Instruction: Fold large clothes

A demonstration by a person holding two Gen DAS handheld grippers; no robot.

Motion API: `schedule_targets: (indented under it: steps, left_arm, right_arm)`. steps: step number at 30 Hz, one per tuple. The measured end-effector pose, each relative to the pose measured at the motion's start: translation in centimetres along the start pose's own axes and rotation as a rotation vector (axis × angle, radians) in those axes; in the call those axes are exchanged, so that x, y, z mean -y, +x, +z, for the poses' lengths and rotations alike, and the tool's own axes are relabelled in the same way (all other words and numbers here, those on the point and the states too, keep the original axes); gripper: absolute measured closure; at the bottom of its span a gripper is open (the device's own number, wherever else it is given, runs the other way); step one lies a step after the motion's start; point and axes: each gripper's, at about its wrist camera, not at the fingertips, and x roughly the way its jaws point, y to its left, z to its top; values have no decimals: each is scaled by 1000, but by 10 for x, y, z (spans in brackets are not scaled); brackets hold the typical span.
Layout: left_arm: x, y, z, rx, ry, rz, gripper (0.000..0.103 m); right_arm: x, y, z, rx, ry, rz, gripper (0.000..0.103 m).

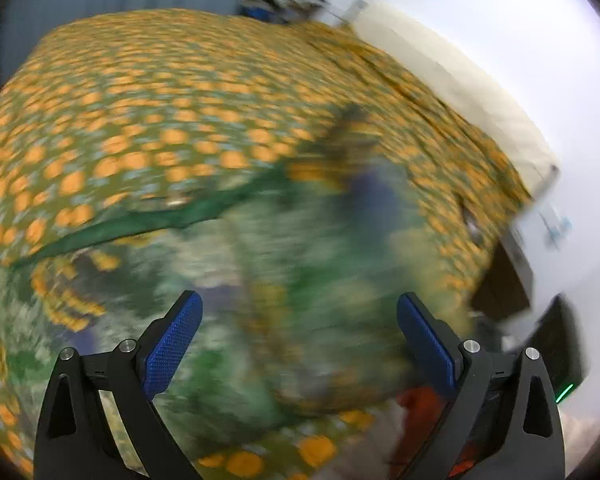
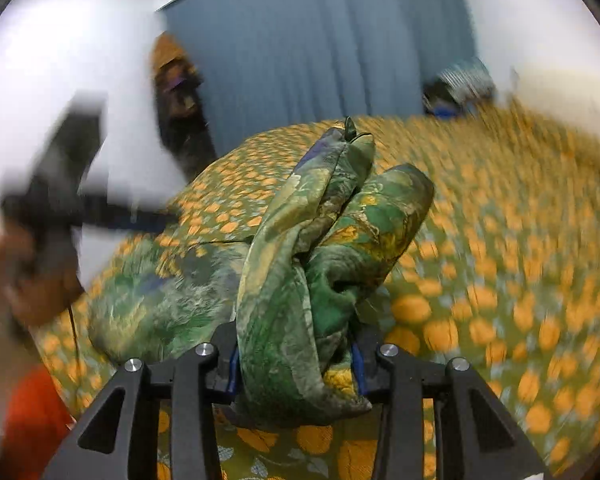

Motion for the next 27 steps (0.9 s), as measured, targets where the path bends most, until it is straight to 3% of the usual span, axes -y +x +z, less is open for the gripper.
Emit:
schedule_targets:
  steps: [4,9,11,13,14,15,17,19,22,23,25,27]
  left_arm:
    - [43,18,15,-132,146,79,5]
    - [53,51,5,-265,284,346,7]
    - [40,62,0,-278,258,426,63]
    - [19,60,0,-278,193,351,76]
    - [10,56,4,-271,165,330,77]
    - [3,47,4,-256,135,311,77]
    - [-18,26,7,-225,97,288,77]
    - [-46,0,8,-193,57,283,77]
    - [-93,-25,5,-156,-4,267,76]
    - [-109,-35,-1,-144,-32,263,76]
    - [-138,-46,-11,-125,-68,272,74]
    - [-160,-51,-24,-119,-83,284,73]
  right_arm:
    - [-61,-1,-3,14,-221,-25,62]
    - [-117,6,-11,49,-428,-64,62]
    - [-125,9,-13,54,-442,-68,62]
    - [-124,13,-13,33,-417,-53,62]
    - [-119,12,-14,22,-394,-34,60]
    - [-113,11,-13,21,-375,-8,51]
    - [-89,-3,-7,-3,-265,158,40]
    - [-62,-12,-6,-41,-141,272,39]
    - [-27,-8,-6,-90,-31,254,39]
    - [-23,0,-5,-112,-32,229,40]
    - [-23,11,0,-132,-43,217,64]
    - [-33,24,5,-145,-52,237,65]
